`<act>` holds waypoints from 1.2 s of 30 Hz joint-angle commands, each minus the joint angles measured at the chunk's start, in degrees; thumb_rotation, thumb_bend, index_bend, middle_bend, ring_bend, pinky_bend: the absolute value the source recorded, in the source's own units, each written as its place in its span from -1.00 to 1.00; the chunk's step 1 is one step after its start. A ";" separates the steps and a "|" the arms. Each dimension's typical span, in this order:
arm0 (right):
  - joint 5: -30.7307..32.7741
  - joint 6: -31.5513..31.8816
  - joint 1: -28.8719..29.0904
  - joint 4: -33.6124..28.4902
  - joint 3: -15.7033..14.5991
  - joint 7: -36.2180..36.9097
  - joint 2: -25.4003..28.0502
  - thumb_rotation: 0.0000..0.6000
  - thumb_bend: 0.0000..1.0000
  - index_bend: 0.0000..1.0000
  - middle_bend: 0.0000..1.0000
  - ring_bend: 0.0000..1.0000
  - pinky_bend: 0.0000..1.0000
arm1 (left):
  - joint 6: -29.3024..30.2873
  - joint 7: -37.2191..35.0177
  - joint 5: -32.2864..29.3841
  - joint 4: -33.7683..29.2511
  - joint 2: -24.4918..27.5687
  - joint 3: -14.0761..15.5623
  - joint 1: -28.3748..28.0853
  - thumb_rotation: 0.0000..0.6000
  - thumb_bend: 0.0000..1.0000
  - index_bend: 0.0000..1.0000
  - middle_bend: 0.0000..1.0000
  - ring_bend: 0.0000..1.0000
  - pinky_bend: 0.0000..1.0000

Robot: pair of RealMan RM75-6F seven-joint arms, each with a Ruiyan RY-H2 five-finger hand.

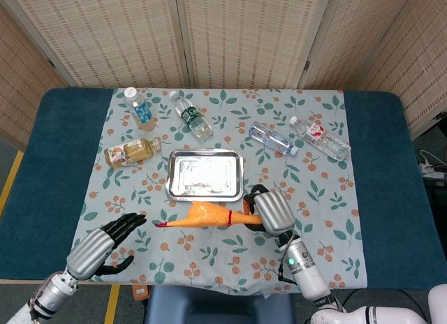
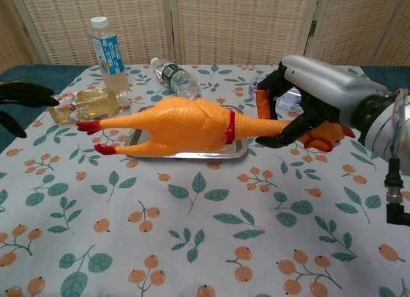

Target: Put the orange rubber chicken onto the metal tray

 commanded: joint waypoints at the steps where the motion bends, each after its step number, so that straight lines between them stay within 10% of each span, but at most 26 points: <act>1: 1.16 -0.54 0.80 0.19 0.78 -0.40 0.04 1.00 -0.32 0.88 0.26 0.74 1.00 | -6.76 9.33 -4.88 -5.62 -1.69 -3.80 -3.74 1.00 -0.22 -1.00 -1.00 -1.00 -0.57; 16: 6.52 -3.26 5.77 6.25 4.36 0.44 -4.39 1.00 -0.32 0.89 0.26 0.74 1.00 | -18.66 21.12 -16.72 -9.13 -9.54 -10.42 -12.14 1.00 -0.29 -1.00 -1.00 -1.00 -0.70; 36: 8.17 -4.78 9.18 9.75 5.46 3.42 -5.41 1.00 -0.32 0.89 0.27 0.74 1.00 | -25.30 19.16 -28.16 6.41 -17.42 -15.63 -20.97 1.00 -0.29 -0.97 -0.98 -0.96 -0.59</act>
